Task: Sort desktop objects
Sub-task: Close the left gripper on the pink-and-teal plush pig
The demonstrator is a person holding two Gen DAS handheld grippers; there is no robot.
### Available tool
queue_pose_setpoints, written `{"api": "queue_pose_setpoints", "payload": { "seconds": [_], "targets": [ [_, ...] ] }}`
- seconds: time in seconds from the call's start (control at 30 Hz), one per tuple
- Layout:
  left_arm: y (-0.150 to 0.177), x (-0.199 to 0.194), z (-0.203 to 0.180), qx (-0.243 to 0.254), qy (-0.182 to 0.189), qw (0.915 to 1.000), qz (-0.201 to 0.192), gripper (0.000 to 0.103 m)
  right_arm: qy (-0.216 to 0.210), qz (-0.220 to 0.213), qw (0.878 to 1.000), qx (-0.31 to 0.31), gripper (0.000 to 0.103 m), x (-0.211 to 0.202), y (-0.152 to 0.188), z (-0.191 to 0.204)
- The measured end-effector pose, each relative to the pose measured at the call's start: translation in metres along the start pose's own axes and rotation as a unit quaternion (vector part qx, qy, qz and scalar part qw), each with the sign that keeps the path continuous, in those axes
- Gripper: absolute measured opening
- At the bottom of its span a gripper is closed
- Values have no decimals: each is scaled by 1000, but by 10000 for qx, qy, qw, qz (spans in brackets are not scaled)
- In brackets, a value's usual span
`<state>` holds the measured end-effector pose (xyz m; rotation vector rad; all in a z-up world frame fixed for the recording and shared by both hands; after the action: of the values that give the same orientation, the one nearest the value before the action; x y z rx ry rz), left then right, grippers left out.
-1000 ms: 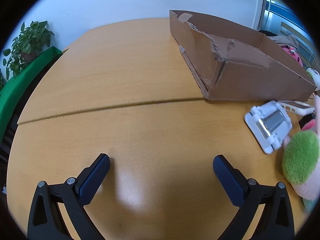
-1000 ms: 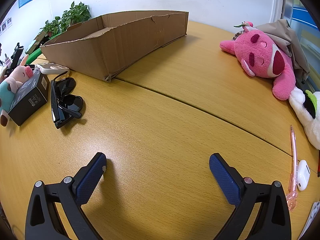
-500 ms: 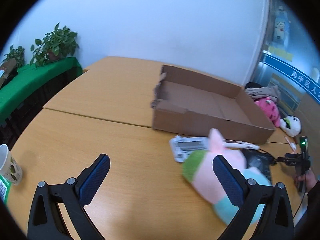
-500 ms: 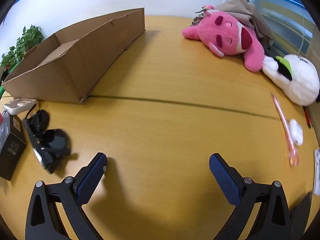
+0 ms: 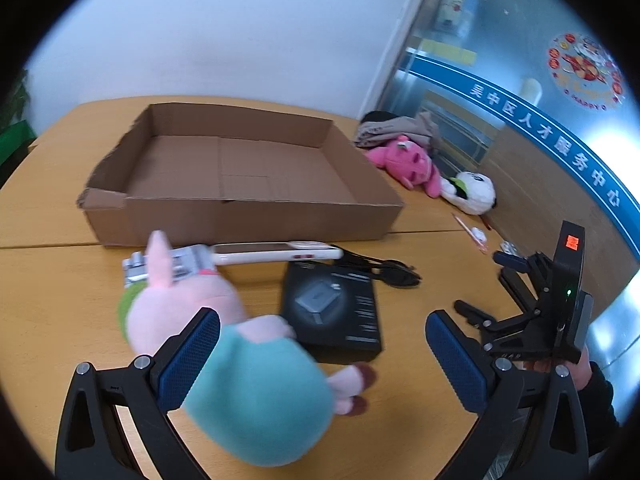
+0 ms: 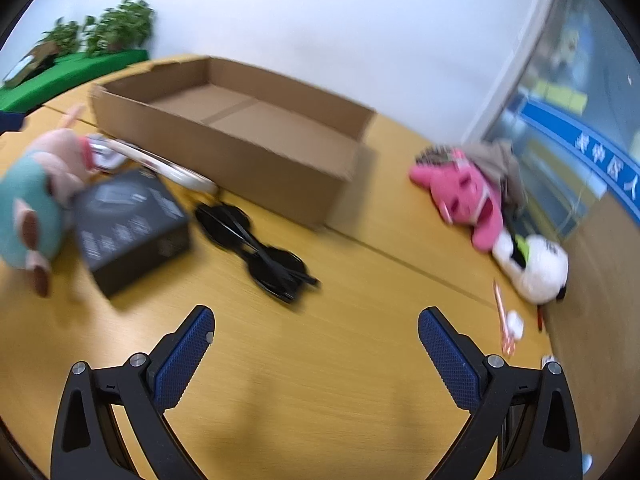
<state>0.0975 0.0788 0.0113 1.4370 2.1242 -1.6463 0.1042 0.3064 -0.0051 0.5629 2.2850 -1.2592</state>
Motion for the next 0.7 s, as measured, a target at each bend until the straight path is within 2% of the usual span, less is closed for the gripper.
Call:
{"api": "queue_pose_setpoints", "payload": {
  "seconds": [0.13,0.3,0.7],
  "targets": [
    [4,3,-12,59,-113,9999,8,103,-114,-5,9999,54,103,-10,-8,20],
    [11,0,-10,67,-395,9992,-23,103,-594,-102,9978,273,103,-26,-10,47],
    [24,-11,0,-95,-300,9995,-97,103,-1181,-179,9912,575,103,-57,-9,82]
  ]
}}
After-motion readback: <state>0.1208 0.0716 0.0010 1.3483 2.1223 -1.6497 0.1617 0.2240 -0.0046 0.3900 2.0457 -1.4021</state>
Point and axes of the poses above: each gripper's, at about its wrist camera, not at the fingertips, and x roughly the way its jaws point, z to its left, y to its underside, the point moved 6 cm from there along x, roughly the way its jaws point, and after that the axes turned 9 degrees about y, right-handed, at the moved point
